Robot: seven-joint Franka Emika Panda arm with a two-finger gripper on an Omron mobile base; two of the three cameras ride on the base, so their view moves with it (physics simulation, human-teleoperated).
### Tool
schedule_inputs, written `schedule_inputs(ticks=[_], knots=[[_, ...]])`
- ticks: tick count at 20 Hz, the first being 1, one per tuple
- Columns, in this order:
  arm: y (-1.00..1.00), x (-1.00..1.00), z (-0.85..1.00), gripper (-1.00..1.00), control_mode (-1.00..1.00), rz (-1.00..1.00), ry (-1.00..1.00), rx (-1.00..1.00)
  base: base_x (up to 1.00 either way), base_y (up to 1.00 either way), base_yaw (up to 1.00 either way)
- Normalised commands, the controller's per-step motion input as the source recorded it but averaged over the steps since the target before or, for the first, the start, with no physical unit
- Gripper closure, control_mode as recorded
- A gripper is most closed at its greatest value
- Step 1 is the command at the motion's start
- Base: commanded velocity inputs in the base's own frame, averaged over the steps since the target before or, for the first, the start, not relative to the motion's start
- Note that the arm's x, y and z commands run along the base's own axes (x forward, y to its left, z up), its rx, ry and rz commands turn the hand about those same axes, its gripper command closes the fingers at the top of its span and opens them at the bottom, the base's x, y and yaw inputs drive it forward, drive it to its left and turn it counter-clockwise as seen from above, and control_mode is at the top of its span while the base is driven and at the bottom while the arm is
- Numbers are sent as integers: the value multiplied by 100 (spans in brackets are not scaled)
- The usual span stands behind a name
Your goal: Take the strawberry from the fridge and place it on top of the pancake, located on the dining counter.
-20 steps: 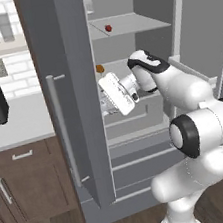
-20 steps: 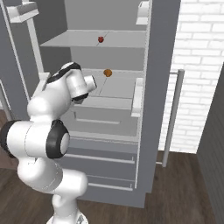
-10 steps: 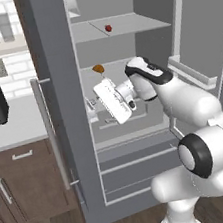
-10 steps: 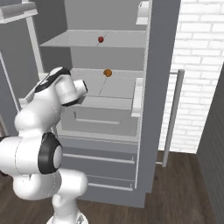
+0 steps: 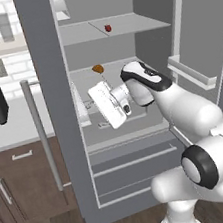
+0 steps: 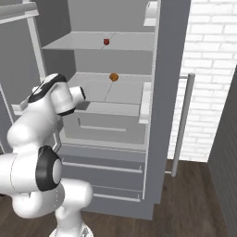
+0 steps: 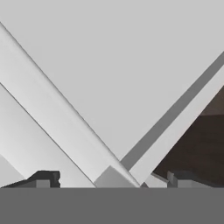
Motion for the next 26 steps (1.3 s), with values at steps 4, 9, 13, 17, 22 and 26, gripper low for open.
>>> schedule_inputs(ticks=[4, 9, 13, 17, 22, 26], knots=[[21, -10, 0, -100, -100, 0, 1, 0, 0, 0, 0], [-36, 0, 0, -100, -100, 0, 6, -5, 0, 0, 0], [-97, 0, 0, -100, -100, 0, -4, -13, 0, 0, 0], [-59, 5, 0, -100, -100, 3, -29, -37, 0, 0, 0], [-39, 37, -1, -100, -100, 23, -49, -66, 0, 0, 0], [-63, 21, 0, -100, -100, 25, -51, -66, 0, 0, 0]])
